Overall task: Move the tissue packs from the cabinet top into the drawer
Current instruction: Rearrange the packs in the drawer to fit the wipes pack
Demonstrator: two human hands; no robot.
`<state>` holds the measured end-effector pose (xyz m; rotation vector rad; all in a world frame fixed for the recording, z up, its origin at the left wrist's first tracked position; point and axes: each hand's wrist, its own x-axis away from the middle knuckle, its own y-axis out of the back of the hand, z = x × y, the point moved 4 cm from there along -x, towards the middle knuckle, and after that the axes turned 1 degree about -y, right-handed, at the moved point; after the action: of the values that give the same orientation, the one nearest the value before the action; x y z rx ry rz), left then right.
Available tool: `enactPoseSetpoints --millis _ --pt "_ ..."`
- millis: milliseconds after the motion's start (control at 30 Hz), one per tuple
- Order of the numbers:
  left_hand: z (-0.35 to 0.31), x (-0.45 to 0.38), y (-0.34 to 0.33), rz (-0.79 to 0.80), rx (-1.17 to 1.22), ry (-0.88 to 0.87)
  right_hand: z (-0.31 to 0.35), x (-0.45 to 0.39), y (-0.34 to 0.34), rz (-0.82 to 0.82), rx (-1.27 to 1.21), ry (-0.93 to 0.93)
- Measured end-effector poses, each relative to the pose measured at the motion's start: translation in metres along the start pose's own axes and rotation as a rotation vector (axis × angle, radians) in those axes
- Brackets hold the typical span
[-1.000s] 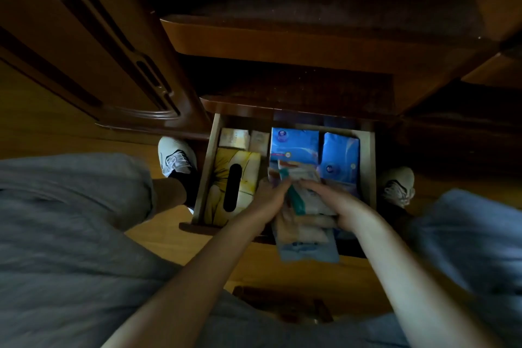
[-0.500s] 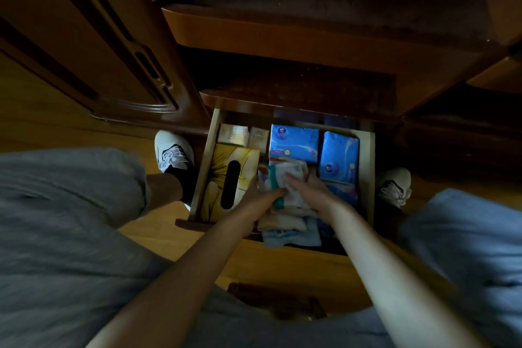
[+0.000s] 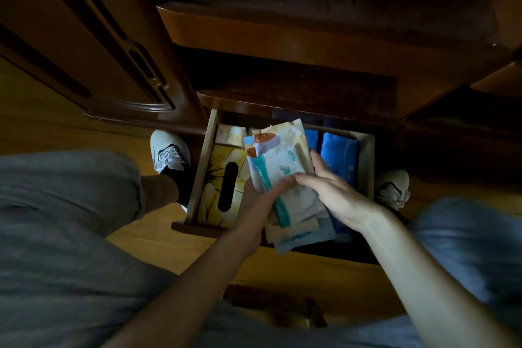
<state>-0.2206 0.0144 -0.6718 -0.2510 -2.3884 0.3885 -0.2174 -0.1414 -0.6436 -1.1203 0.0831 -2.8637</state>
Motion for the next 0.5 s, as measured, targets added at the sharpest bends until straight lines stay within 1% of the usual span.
enactPoseSetpoints --millis 33,100,133,167,200,233,267,300,333,367,400,433,500 --pt "-0.004 -0.001 0.001 -0.031 0.017 -0.01 0.005 -0.001 -0.002 0.053 -0.094 -0.006" --pt "-0.012 -0.006 0.009 -0.172 0.012 -0.013 0.009 -0.013 -0.003 0.132 -0.27 -0.042" --pt "-0.016 -0.01 0.016 -0.238 0.011 -0.013 0.008 -0.025 -0.001 0.124 -0.318 -0.067" --pt "-0.019 -0.012 0.022 -0.293 0.023 -0.016 0.007 -0.037 0.003 0.06 -0.301 -0.094" --pt "-0.023 -0.013 0.028 -0.337 0.044 -0.024 0.004 -0.052 0.012 -0.066 -0.128 -0.097" --pt "-0.027 -0.014 0.035 -0.374 0.069 -0.033 0.002 -0.067 0.022 -0.191 0.183 -0.064" --pt "-0.03 -0.015 0.041 -0.406 0.082 -0.04 -0.002 -0.082 0.028 -0.243 0.56 -0.016" --pt "-0.033 -0.014 0.045 -0.435 0.082 -0.043 -0.008 -0.095 0.03 -0.234 0.917 0.02" --pt "-0.036 -0.014 0.049 -0.455 0.07 -0.04 -0.014 -0.106 0.03 -0.216 1.178 0.045" --pt "-0.036 -0.013 0.051 -0.466 0.06 -0.03 -0.02 -0.116 0.031 -0.212 1.35 0.065" --pt "-0.036 -0.012 0.053 -0.471 0.059 -0.019 -0.026 -0.125 0.031 -0.228 1.471 0.088" --pt "-0.036 -0.011 0.055 -0.474 0.073 -0.012 -0.03 -0.132 0.032 -0.259 1.559 0.104" --pt "-0.035 -0.009 0.058 -0.467 0.112 -0.016 -0.031 -0.145 0.036 -0.348 1.652 0.126"
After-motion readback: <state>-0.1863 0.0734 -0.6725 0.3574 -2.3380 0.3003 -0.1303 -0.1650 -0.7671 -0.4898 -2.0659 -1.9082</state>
